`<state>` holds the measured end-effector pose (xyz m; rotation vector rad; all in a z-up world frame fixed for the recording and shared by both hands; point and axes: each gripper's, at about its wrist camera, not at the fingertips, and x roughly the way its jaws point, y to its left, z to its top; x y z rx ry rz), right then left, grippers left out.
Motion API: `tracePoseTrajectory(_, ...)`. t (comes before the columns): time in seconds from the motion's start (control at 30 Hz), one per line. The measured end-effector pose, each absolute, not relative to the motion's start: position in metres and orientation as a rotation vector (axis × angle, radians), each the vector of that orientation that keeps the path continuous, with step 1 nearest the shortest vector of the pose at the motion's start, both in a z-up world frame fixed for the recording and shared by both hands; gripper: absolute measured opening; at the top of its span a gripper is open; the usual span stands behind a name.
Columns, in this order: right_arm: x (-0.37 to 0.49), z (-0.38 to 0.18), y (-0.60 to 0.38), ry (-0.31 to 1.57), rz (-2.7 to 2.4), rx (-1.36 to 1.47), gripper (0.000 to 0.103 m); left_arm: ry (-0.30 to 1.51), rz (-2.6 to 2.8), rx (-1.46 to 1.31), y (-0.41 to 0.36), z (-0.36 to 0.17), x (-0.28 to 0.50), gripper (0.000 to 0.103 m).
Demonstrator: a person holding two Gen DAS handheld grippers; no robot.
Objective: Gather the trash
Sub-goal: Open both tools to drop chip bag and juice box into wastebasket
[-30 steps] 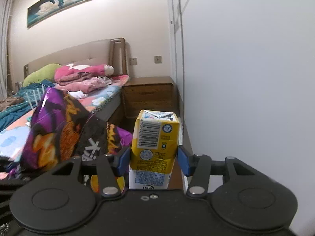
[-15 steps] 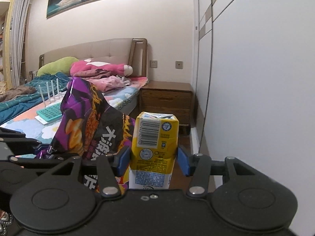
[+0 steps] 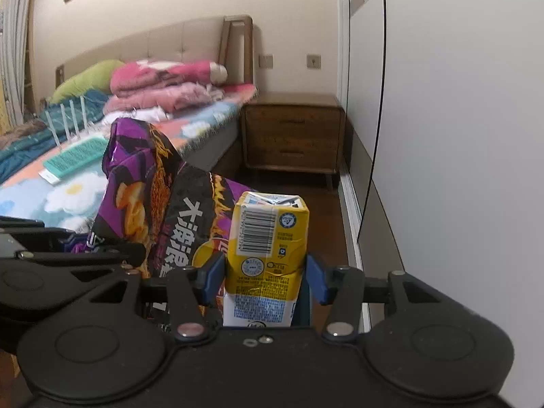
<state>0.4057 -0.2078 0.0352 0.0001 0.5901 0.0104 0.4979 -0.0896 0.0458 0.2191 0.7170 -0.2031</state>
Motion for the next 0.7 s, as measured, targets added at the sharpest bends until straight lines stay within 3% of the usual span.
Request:
tracePoseTrajectory(0.53, 0.420, -0.003, -0.213, 0.727, -0.015, -0.008, 0.051, 0.846, -0.182, 0.272, -0.100, -0.023, 0.508, 0.021)
tracePoseTrajectory(0.7, 0.412, -0.002, -0.218, 0.723, 0.009, -0.013, 0.060, 0.889, -0.167, 0.290, -0.104, -0.035, 0.508, 0.022)
